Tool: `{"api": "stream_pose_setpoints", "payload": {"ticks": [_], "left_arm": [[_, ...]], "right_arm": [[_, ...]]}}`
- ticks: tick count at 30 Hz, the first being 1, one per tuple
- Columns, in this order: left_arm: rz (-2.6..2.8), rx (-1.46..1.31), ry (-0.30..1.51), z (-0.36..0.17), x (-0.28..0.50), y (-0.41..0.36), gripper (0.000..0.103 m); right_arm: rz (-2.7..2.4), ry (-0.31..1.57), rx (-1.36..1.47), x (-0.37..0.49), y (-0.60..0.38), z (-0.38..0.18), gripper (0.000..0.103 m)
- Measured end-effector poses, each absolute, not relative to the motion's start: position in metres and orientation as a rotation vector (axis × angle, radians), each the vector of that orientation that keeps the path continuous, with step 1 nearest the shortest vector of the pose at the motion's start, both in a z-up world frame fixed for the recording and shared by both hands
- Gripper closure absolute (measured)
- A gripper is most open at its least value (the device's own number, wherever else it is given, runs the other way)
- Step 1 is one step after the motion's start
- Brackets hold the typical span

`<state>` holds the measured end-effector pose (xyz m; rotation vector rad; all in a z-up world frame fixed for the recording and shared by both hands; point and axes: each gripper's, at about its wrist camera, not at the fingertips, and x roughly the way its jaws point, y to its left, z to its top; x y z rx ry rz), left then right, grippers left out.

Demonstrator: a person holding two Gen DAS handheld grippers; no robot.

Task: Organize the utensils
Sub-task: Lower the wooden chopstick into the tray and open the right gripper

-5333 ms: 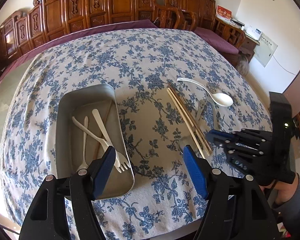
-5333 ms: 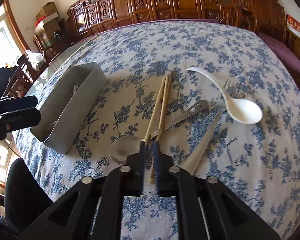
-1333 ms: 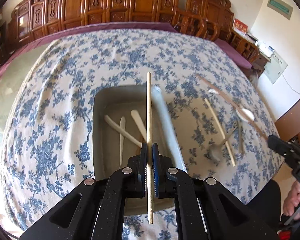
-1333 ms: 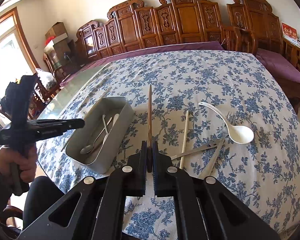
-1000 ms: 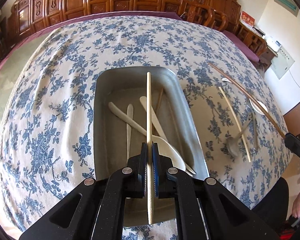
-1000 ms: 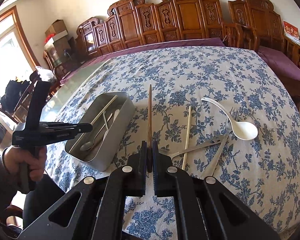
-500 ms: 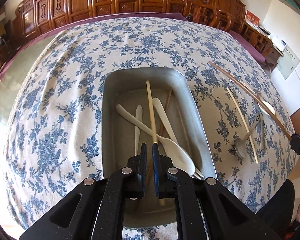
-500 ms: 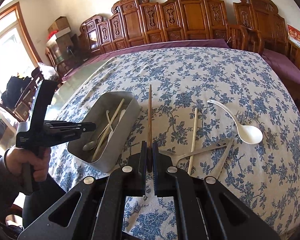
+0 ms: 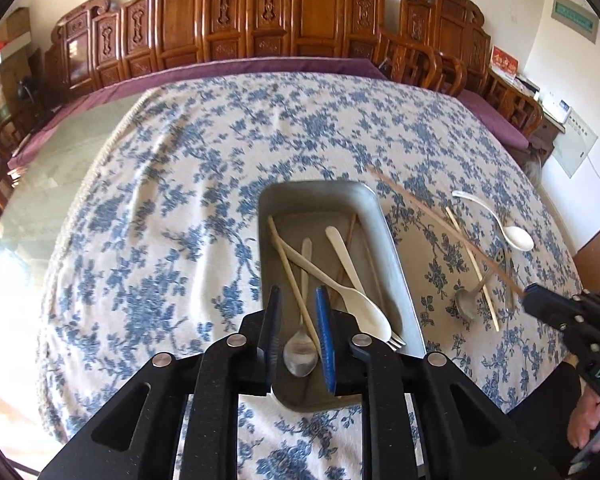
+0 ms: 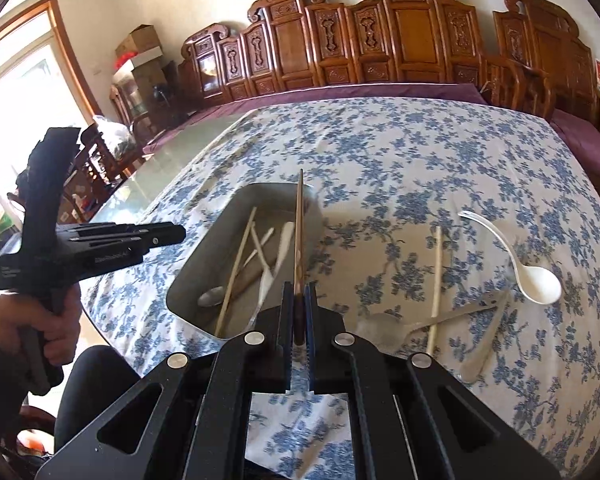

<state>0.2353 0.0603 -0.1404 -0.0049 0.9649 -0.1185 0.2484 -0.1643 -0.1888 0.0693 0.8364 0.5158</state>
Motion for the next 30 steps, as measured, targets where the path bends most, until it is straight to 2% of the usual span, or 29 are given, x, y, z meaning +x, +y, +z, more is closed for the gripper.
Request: {"api": "stream_pose_setpoints", "payload": {"ticks": [13, 30], "left_arm": [[-0.087, -0.013, 0.9, -0.112, 0.215, 0.087, 0.082], [-0.058, -0.014, 0.879, -0.103, 0.203, 0.103, 0.078]], "right_arm": [[0.556, 0.885, 0.02, 0.253, -0.12, -0.201, 0.097], [0.515, 0.95, -0.012, 0.281, -0.079, -0.225, 0.097]]}}
